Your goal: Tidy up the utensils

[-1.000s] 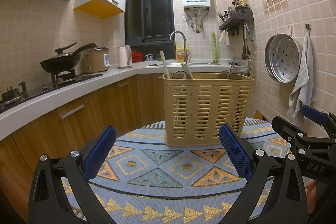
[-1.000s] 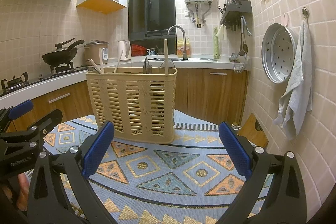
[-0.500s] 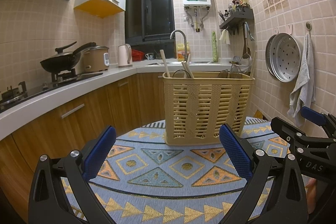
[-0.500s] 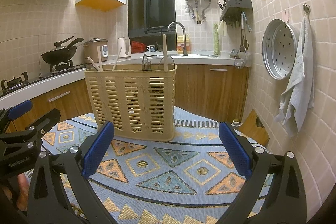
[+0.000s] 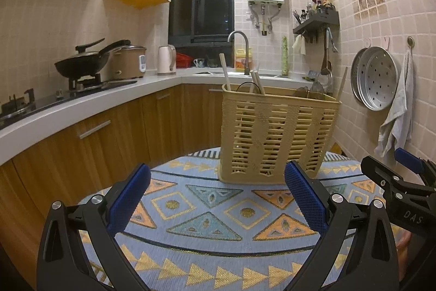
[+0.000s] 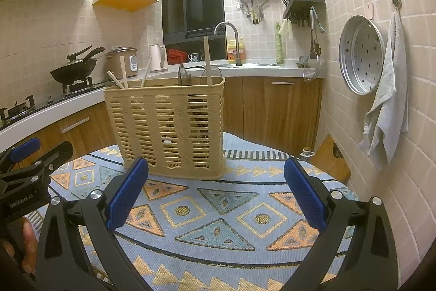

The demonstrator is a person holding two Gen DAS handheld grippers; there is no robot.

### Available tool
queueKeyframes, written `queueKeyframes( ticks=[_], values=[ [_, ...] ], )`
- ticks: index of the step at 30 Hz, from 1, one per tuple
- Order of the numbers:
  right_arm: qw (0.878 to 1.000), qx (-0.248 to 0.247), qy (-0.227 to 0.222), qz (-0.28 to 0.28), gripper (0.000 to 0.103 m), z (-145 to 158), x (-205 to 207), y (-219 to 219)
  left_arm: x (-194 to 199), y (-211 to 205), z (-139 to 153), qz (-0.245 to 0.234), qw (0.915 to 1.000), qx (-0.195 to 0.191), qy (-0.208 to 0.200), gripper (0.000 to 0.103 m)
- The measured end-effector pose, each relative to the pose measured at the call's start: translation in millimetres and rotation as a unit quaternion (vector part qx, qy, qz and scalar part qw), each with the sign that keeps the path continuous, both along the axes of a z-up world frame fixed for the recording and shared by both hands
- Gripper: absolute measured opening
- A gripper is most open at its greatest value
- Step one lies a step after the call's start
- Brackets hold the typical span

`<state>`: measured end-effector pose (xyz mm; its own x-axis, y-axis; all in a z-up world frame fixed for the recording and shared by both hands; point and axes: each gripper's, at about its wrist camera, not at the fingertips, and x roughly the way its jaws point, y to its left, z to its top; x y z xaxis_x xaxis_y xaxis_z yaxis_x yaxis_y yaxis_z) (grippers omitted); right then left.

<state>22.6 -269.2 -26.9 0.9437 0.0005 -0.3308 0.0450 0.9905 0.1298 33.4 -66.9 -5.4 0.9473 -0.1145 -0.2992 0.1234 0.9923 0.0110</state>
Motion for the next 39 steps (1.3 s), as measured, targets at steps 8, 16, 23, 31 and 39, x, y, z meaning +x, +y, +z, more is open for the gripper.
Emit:
queueKeyframes(
  ticks=[8, 16, 23, 31, 39],
  values=[
    [1.0, 0.004, 0.004, -0.001, 0.095, -1.0, 1.1, -0.5, -0.1, -0.6, 0.2, 0.001, 1.0, -0.001, 0.003, 0.095],
    [1.0, 0.006, 0.007, 0.0, 0.095, -1.2, 0.7, 0.8, 0.0, -2.3, 1.1, 0.0, 1.0, 0.005, -0.001, 0.095],
    [1.0, -0.002, -0.002, -0.005, 0.095, 0.7, -3.5, 4.7, -1.8, -3.3, 1.8, 0.0, 0.9999, 0.009, -0.006, 0.095],
    [1.0, -0.003, -0.006, -0.003, 0.095, 1.5, -5.6, 6.2, -2.4, -0.7, 2.6, -0.001, 0.9999, 0.006, -0.01, 0.095],
    [1.0, -0.006, -0.004, 0.001, 0.095, 2.3, -3.6, 6.8, -3.6, -0.5, 2.5, -0.006, 0.9999, 0.005, -0.014, 0.096]
  ],
)
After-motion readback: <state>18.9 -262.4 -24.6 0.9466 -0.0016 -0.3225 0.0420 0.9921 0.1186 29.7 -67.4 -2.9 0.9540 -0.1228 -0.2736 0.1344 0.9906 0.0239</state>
